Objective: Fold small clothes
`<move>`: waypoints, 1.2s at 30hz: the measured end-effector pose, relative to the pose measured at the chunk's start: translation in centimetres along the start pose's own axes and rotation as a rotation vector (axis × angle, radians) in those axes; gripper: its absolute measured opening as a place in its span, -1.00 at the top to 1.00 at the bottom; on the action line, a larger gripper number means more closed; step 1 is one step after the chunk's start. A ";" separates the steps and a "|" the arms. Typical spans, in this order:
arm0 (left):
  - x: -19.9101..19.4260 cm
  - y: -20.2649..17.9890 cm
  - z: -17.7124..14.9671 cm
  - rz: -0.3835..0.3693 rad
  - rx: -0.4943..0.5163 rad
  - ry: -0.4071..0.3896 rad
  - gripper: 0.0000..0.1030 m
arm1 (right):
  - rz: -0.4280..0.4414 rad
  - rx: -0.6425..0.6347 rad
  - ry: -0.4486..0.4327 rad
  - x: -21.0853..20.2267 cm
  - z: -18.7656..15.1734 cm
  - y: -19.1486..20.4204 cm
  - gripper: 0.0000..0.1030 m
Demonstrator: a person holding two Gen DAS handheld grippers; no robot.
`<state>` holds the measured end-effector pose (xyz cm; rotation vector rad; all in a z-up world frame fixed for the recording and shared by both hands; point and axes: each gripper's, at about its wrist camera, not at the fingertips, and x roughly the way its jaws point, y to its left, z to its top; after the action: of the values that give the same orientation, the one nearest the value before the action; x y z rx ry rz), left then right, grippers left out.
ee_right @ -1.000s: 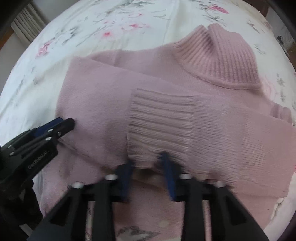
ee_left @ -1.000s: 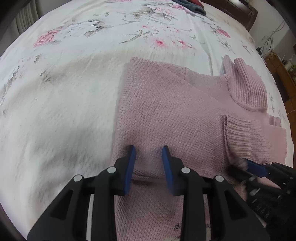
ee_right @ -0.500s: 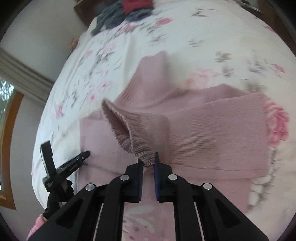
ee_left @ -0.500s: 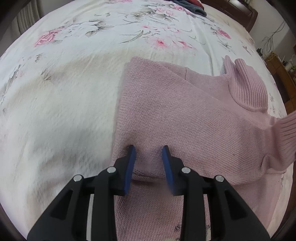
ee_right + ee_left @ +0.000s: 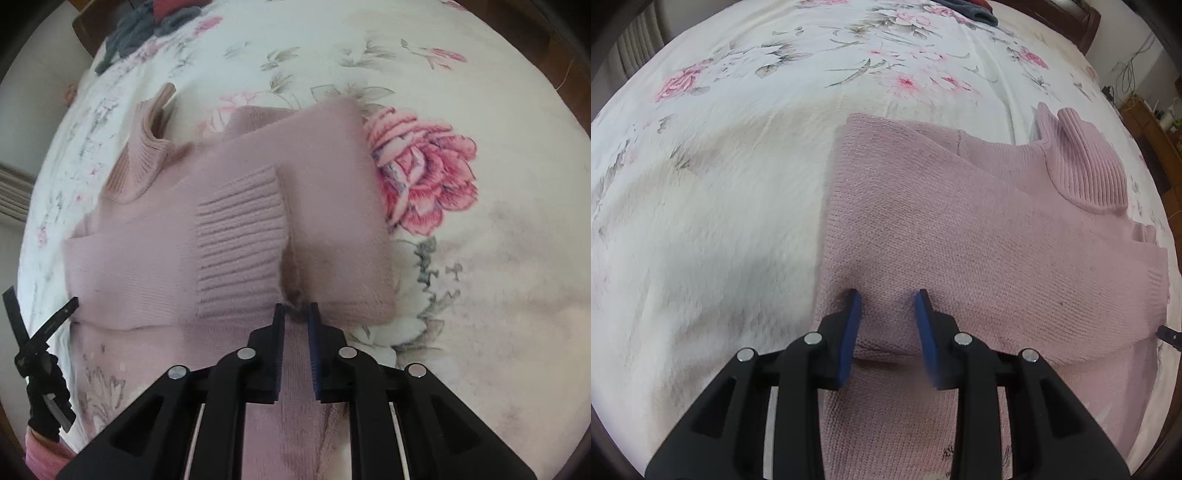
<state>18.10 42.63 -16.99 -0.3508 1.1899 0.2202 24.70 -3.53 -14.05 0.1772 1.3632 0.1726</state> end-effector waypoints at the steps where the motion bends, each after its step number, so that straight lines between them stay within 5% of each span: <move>1: -0.4 -0.2 0.1 0.018 0.006 -0.002 0.39 | 0.012 0.004 -0.021 -0.6 -0.2 -0.1 0.72; 6: -4.2 -3.0 1.0 -0.004 0.056 -0.105 0.10 | 0.065 -0.066 -0.108 -3.4 0.7 2.1 0.65; 12: -2.8 -7.5 1.0 -0.035 0.150 -0.061 0.06 | 0.062 -0.097 -0.068 -1.0 1.4 4.2 0.65; 16: -0.6 -7.7 -0.1 -0.011 0.158 -0.022 0.06 | -0.002 -0.095 -0.038 0.9 1.0 3.2 0.66; 27: 1.3 -6.1 -0.8 -0.034 0.149 -0.017 0.00 | 0.024 -0.105 -0.035 3.0 0.7 2.4 0.66; 33: 0.5 -6.6 -0.1 -0.025 0.163 0.005 0.01 | 0.025 -0.138 0.027 3.0 2.0 2.8 0.66; 36: -1.5 -7.7 2.0 -0.061 0.202 -0.055 -0.02 | 0.027 -0.200 0.010 1.6 3.2 4.3 0.49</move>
<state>21.98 36.29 -13.79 -0.2024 1.1342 0.0549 28.06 0.98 -13.96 0.0270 1.3455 0.3308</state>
